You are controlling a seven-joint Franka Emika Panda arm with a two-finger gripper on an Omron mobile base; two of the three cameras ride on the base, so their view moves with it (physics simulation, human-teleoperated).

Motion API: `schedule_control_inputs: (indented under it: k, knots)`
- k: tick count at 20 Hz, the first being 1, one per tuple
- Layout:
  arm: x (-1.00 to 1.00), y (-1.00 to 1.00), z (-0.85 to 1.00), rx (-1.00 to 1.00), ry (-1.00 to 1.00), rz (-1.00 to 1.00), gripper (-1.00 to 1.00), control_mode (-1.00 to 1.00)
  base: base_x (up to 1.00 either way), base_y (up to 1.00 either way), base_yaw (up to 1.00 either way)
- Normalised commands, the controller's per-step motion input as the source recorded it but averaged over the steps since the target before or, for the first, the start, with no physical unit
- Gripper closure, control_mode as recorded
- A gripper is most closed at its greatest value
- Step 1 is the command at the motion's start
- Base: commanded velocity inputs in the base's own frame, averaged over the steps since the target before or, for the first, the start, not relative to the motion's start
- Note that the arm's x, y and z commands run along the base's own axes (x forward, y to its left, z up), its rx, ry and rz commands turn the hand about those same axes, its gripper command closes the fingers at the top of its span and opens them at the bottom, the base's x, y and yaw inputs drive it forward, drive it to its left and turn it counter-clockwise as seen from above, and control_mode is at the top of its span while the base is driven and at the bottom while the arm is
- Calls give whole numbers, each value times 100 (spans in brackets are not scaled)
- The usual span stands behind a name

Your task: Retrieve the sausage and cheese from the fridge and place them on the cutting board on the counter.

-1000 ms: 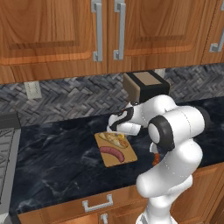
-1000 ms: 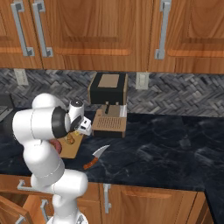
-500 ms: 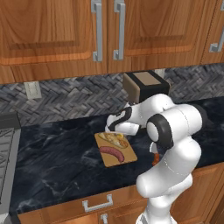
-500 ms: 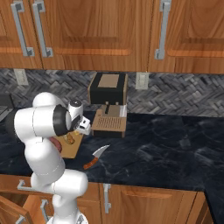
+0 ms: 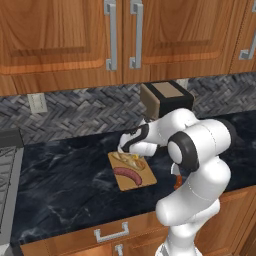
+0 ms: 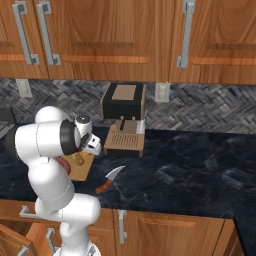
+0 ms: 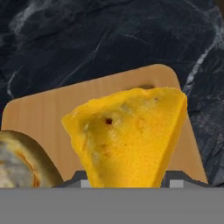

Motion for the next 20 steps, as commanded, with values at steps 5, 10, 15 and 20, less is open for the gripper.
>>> schedule_control_inputs:
  k: [5,10,15,20]
  knots:
    - [-28,31,-24,0,0,0,100,-100,0,0,0]
    - [-5,14,-26,0,0,0,100,-100,0,0,0]
    - [0,0,-10,0,0,0,-100,-100,0,0,0]
    - [-13,0,5,0,0,0,-100,-100,0,0,0]
